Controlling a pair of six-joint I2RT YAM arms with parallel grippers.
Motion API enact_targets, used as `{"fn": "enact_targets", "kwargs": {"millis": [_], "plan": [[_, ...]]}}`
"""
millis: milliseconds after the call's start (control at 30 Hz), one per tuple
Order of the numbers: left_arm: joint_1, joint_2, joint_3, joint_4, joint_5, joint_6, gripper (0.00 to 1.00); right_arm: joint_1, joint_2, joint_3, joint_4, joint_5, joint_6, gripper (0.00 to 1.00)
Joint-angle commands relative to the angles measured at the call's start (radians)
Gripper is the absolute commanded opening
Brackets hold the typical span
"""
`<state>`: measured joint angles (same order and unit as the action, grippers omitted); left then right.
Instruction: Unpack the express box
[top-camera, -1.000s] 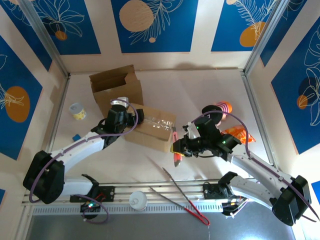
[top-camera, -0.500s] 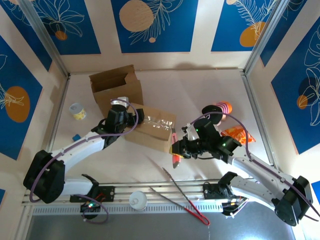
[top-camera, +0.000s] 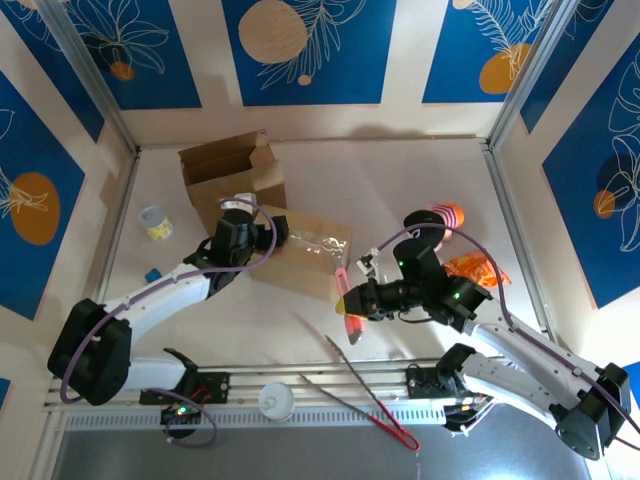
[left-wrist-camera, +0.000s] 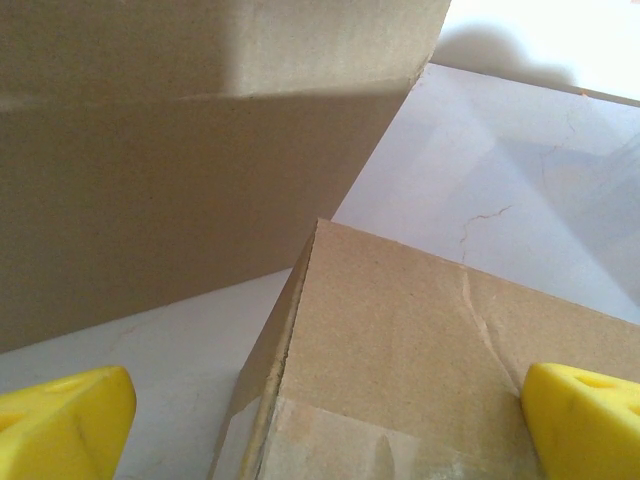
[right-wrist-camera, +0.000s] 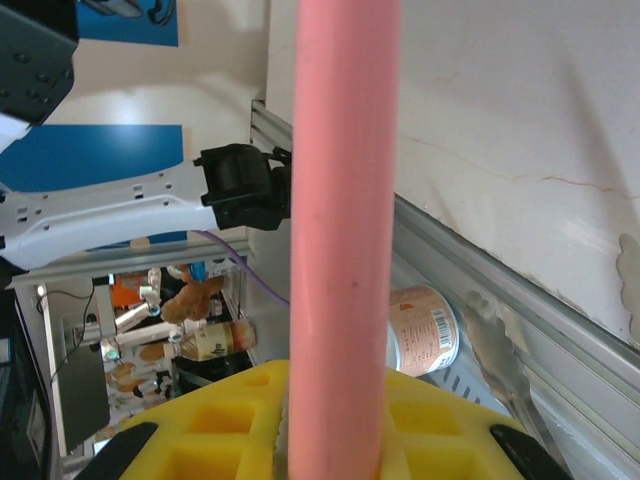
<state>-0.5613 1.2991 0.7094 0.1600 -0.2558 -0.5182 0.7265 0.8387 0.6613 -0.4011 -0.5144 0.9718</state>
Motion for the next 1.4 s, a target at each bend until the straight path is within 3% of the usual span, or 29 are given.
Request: {"fn": "enact_targets", "kwargs": {"millis": [0, 200, 333, 467, 767, 1367], "plan": [[-0.009, 0.053, -0.054, -0.149, -0.002, -0.006, 0.99, -0.004, -0.019, 0.046, -0.086, -0.024, -0.054, 0.0], [-0.009, 0.043, -0.034, -0.173, 0.0, 0.004, 0.99, -0.134, -0.07, 0.082, -0.257, -0.014, -0.098, 0.0], [-0.009, 0.042, -0.02, -0.182, 0.0, 0.009, 0.99, -0.271, -0.086, 0.054, -0.276, -0.123, -0.137, 0.0], [-0.009, 0.041, -0.017, -0.186, -0.002, 0.01, 0.99, -0.346, -0.05, 0.028, -0.227, -0.232, -0.176, 0.0], [-0.009, 0.045, -0.015, -0.186, 0.002, 0.006, 0.99, -0.336, 0.028, -0.039, -0.099, -0.28, -0.164, 0.0], [-0.009, 0.048, -0.019, -0.183, 0.003, 0.003, 0.99, -0.26, 0.131, -0.023, -0.037, -0.213, -0.155, 0.0]]}}
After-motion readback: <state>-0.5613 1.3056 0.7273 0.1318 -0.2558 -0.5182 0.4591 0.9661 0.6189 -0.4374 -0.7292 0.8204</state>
